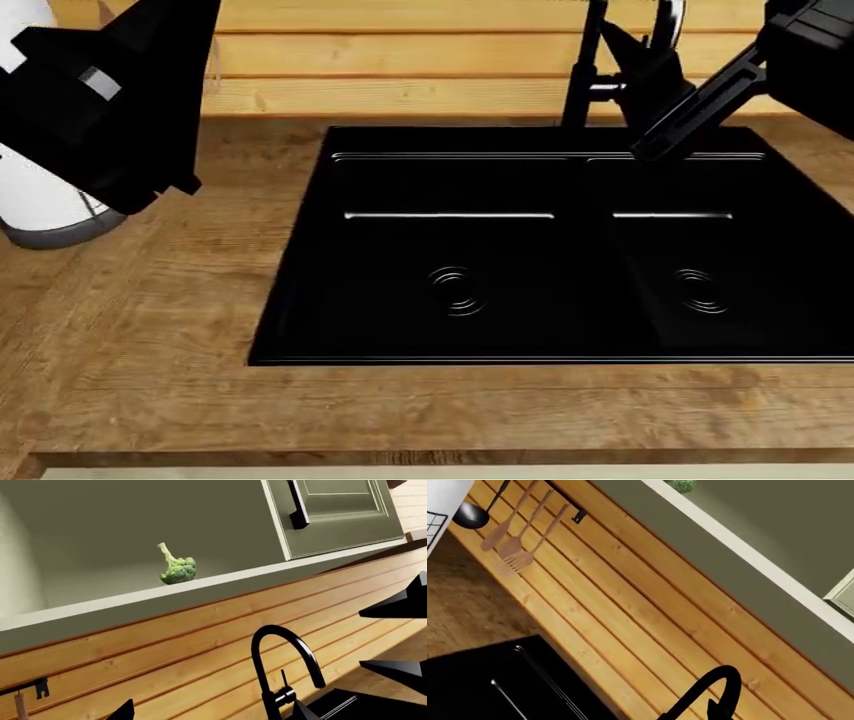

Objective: Pick the broccoli, avocado from the counter and place them in the cabinet. Then close the cabinet.

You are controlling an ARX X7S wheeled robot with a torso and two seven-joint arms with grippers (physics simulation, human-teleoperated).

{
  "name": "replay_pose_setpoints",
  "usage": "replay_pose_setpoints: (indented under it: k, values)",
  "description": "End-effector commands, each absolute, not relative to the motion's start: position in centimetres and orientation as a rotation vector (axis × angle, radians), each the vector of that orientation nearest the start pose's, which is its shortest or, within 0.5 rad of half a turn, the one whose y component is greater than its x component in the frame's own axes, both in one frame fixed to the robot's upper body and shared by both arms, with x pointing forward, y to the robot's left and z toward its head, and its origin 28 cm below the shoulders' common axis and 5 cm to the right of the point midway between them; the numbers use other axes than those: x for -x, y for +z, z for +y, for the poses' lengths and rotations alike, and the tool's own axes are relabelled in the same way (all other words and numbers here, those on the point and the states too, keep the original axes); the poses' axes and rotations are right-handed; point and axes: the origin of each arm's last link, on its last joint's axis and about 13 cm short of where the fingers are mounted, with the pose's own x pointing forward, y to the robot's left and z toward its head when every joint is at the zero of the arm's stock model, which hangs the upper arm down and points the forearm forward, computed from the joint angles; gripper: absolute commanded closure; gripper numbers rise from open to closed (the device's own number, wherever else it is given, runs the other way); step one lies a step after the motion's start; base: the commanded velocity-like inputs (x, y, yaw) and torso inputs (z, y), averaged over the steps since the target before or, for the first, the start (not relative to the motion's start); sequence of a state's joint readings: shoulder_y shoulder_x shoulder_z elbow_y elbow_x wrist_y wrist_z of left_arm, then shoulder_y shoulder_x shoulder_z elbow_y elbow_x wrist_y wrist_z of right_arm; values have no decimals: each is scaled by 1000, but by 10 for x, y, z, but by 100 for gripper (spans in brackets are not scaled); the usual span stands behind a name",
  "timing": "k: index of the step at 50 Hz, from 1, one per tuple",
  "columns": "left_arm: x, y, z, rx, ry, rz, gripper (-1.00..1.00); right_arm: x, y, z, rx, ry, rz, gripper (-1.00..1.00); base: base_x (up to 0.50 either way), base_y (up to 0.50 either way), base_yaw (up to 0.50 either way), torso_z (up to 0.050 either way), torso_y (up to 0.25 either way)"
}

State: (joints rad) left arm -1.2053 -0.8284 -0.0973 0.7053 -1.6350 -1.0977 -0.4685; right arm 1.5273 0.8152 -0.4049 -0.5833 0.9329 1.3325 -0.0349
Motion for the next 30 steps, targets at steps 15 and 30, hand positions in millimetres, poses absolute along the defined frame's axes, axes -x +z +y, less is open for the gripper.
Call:
replay_pose_setpoints:
  k: [15, 30]
  values:
    - [-171, 352, 268, -182, -486, -472, -100, -220, 378, -167, 649, 396, -244, -100, 1, 128, 67, 0, 0]
    - [-171, 353, 268, -182, -487, -471, -100, -220, 376, -167, 640, 408, -237, -100, 1, -9, 333, 0, 0]
